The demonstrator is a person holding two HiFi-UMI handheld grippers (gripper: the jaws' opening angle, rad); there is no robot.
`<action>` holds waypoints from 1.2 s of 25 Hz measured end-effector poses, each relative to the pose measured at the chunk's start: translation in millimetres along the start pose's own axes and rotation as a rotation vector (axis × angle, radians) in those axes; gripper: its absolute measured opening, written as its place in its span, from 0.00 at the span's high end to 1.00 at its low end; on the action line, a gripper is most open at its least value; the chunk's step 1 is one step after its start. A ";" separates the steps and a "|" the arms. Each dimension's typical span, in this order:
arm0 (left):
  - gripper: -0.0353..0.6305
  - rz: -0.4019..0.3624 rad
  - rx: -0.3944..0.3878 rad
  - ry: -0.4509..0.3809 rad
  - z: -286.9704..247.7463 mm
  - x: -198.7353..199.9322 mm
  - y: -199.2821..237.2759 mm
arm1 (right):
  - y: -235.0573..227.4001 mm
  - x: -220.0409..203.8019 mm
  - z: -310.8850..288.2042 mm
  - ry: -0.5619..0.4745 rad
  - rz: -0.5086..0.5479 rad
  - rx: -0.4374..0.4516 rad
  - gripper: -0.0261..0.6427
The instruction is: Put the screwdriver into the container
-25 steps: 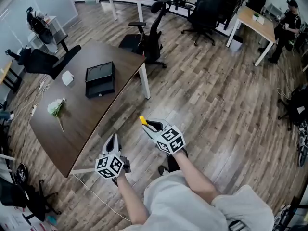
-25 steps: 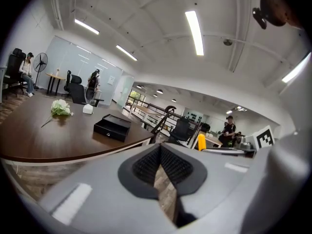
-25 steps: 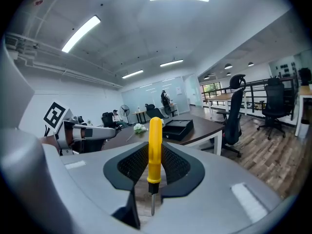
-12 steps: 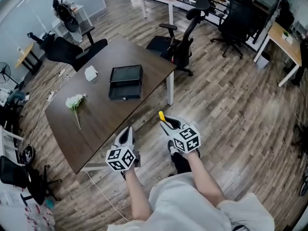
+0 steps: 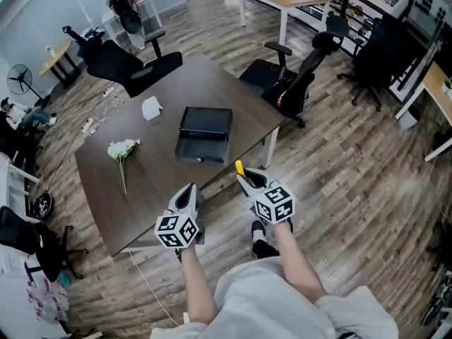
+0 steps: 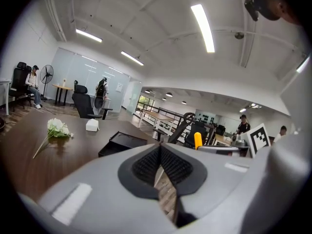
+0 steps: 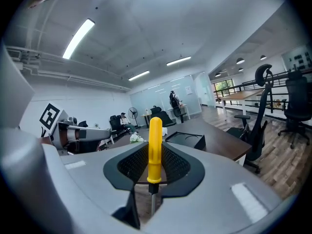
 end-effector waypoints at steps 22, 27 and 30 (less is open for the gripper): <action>0.86 0.021 0.168 0.004 -61.5 -6.5 35.3 | -73.2 -0.1 -102.1 0.050 -0.059 0.166 0.84; 0.86 0.045 0.196 0.006 -56.7 -14.7 39.0 | -74.0 -2.7 -113.6 0.065 -0.063 0.184 0.84; 0.86 0.051 0.211 0.015 -55.2 -14.9 45.9 | -74.5 -4.0 -121.1 0.074 -0.068 0.184 0.84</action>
Point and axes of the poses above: the fingertips, and each gripper's own axes: z backward along the fingers, y to its left, x out of its top, the point moved 6 cm from there along z, backward along the fingers, and after that the axes turned 10 degrees about -y, right-handed, at the moved point
